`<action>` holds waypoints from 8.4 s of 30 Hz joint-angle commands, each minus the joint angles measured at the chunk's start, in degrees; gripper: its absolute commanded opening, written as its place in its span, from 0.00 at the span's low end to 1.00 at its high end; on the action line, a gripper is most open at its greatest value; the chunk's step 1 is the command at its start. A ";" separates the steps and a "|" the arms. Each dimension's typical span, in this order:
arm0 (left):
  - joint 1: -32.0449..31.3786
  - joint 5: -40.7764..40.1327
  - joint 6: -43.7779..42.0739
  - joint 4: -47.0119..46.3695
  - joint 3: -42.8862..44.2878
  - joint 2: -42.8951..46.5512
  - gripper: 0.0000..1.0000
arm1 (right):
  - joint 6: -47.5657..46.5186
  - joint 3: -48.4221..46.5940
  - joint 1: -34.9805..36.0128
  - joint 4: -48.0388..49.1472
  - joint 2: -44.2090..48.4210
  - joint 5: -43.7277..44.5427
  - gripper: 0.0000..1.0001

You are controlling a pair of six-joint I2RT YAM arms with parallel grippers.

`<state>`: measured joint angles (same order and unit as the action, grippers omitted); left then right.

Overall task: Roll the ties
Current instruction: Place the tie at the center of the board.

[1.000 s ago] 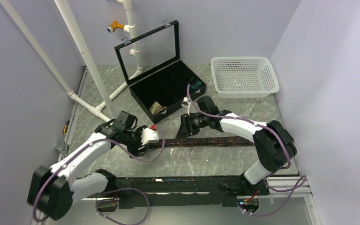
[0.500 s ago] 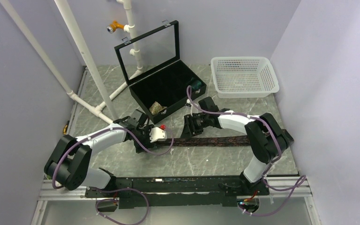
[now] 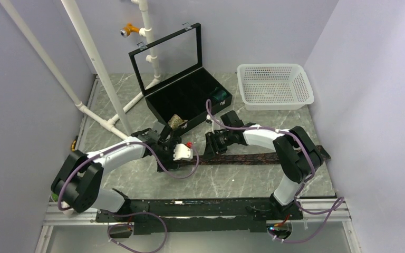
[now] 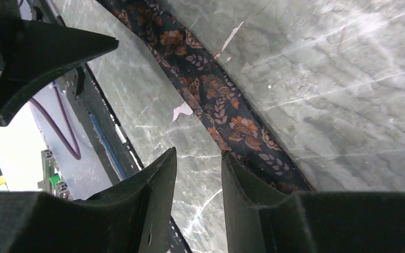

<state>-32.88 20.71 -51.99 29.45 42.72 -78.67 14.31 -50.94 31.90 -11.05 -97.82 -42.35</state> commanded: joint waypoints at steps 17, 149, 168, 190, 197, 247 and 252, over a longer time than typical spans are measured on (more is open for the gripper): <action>-3.47 -1.97 -3.91 -1.81 -1.53 -2.57 0.46 | -5.04 -6.08 -1.85 -5.41 -0.78 5.95 0.41; -15.17 -2.13 8.68 0.45 18.80 -20.42 0.68 | -2.11 -8.39 -2.99 -6.80 -7.78 -1.80 0.00; -9.62 5.51 9.91 2.83 16.73 -14.16 0.35 | -3.50 -7.31 -2.41 -6.60 -9.16 -1.03 0.00; -14.43 5.43 14.06 0.02 26.19 -23.50 0.34 | -1.65 -6.92 -5.32 -8.31 -8.16 -6.66 0.13; -13.92 6.13 13.43 2.55 26.01 -22.34 0.48 | -3.46 -8.05 -5.97 -10.79 -8.27 -6.62 0.14; -15.56 6.28 17.40 -7.11 21.67 -26.90 0.40 | -3.76 -6.79 -8.41 -12.07 -6.56 -7.83 0.12; -15.46 7.58 15.51 -5.20 20.89 -26.36 0.39 | -3.32 -6.38 -10.22 -14.73 -2.68 -9.90 0.36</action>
<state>-48.21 27.18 -34.06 21.87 64.64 -104.99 11.64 -56.49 23.00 -23.24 -106.10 -48.56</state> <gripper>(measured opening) 0.395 0.303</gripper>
